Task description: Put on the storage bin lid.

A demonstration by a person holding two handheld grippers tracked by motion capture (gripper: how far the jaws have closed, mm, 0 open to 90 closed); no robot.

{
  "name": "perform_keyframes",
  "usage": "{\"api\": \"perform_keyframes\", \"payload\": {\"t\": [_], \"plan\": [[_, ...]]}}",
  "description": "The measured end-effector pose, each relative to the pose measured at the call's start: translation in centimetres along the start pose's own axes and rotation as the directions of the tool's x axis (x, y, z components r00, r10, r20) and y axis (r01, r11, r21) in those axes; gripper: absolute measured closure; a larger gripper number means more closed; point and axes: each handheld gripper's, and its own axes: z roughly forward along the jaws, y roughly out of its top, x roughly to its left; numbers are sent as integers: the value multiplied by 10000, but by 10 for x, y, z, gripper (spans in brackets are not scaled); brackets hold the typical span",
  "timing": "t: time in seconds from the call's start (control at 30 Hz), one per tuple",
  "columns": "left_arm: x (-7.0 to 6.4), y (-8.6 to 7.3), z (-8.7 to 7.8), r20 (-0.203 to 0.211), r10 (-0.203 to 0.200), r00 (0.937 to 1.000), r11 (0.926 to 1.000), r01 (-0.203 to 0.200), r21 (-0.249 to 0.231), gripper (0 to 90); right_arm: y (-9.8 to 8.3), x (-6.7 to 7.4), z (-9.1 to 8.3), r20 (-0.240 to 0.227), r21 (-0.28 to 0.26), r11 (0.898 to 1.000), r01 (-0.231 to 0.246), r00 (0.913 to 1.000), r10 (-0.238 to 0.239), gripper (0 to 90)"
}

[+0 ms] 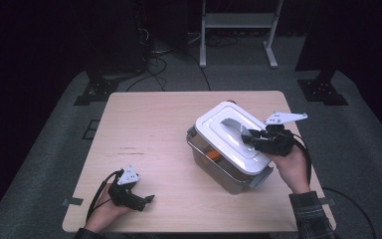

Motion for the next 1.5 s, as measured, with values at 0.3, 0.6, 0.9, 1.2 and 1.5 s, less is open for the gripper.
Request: {"api": "perform_keyframes", "payload": {"t": [0.3, 0.6, 0.9, 1.2, 1.5], "plan": [[0, 0, 0, -4, -7, 10000, 10000, 7, -19, 0, -3, 10, 11, -206, 282, 9995, 146, 9997, -141, 664], [0, 0, 0, -4, -4, 10000, 10000, 4, -17, 0, -4, 18, 14, -314, 425, 9988, 258, 9992, -245, 664], [0, 0, 0, -5, -7, 10000, 10000, 7, -18, 0, -5, 24, 14, -380, 462, 9985, 299, 9989, -282, 664], [0, 0, 0, -6, -6, 10000, 10000, 6, -15, 0, -8, 28, 15, -371, 526, 9982, 293, 9989, -274, 663], [0, 0, 0, 2, -3, 10000, 10000, 3, -3, 0, -12, 28, 17, -348, 551, 9982, 235, 9992, -216, 663]]}}
